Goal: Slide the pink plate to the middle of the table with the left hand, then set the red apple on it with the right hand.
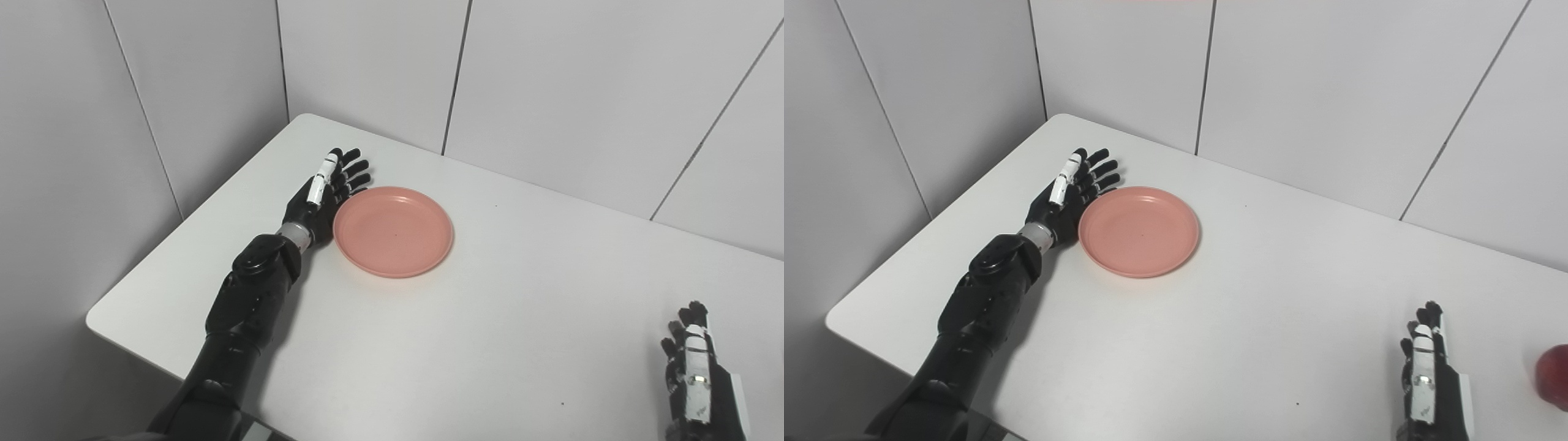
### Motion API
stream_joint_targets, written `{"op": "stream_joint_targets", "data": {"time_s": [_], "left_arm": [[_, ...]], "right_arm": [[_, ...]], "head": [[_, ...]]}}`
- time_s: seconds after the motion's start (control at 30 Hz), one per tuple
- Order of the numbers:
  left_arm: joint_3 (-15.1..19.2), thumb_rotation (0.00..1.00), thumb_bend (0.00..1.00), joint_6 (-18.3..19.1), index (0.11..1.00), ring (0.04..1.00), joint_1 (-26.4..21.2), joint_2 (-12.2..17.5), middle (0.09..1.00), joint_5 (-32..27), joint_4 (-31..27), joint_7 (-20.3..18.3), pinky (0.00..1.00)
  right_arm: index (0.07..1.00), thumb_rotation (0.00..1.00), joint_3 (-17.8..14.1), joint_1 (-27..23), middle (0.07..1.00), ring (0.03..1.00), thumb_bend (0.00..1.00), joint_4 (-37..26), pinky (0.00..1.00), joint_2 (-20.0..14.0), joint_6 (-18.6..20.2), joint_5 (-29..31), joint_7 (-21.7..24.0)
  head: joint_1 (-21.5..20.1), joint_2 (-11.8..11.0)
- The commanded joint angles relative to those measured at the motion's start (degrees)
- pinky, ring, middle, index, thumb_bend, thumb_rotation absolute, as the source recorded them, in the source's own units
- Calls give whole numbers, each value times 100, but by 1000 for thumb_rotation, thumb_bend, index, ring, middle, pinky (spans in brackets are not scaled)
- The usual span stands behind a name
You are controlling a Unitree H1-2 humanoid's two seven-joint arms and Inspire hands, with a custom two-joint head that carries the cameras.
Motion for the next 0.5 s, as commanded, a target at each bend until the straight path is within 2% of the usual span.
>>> {"op": "stream_joint_targets", "data": {"time_s": [0.0, 0.47], "left_arm": [[-55, 1000, 341, 5, 898, 909, -132, -63, 915, 69, -1, 8, 905], [-190, 1000, 348, -6, 888, 890, -81, -274, 896, 120, -79, -42, 884]], "right_arm": [[1000, 1000, -28, -156, 1000, 1000, 67, -150, 1000, 4, -201, 33, 31], [1000, 1000, -69, -170, 1000, 997, 60, -100, 1000, 21, -265, 61, 13]], "head": [[-3, 8], [-18, 46]]}}
